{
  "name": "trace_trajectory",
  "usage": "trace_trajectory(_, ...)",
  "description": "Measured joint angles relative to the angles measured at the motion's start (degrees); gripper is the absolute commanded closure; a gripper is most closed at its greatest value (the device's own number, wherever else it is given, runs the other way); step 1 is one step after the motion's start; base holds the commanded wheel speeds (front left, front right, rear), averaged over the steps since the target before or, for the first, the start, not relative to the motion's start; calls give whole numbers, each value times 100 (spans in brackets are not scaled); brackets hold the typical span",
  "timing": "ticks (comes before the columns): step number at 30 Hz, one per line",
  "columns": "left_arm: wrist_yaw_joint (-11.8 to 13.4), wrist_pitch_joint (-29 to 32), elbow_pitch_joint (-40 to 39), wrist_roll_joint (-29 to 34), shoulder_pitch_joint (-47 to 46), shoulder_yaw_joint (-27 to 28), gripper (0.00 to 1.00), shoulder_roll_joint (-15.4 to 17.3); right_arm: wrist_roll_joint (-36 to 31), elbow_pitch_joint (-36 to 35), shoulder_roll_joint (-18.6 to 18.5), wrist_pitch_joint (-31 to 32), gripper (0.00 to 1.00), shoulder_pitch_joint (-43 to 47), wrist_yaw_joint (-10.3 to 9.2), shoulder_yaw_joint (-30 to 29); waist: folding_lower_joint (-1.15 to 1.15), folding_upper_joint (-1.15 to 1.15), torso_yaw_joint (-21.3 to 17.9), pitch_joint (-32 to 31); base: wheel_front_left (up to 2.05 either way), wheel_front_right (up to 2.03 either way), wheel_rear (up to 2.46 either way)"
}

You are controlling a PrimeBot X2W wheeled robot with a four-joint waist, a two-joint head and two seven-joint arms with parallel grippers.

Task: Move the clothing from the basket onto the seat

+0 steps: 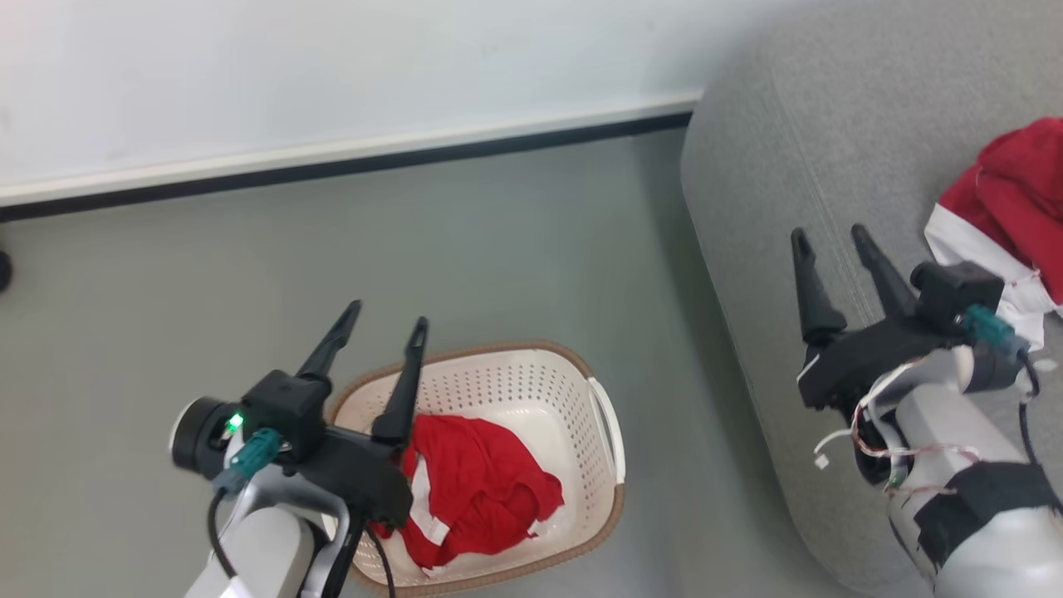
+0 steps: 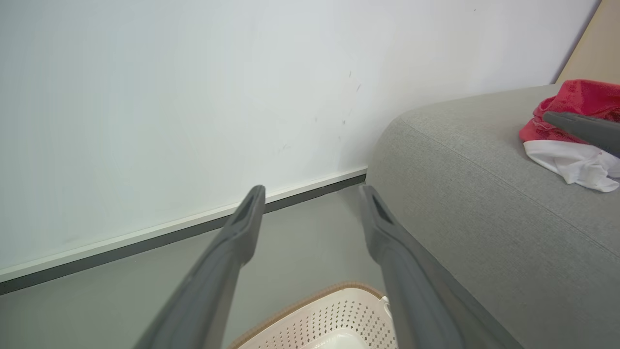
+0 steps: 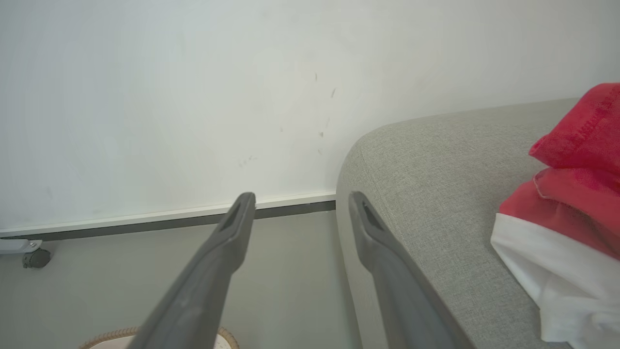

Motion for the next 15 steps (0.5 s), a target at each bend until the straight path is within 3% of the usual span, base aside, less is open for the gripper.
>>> trace_trajectory(15, 221, -261, 229, -278, 573, 499, 0, -1, -281, -1256, -79, -1, 0, 1268, -376, -45, 0, 0, 452, -668, 0, 0, 0)
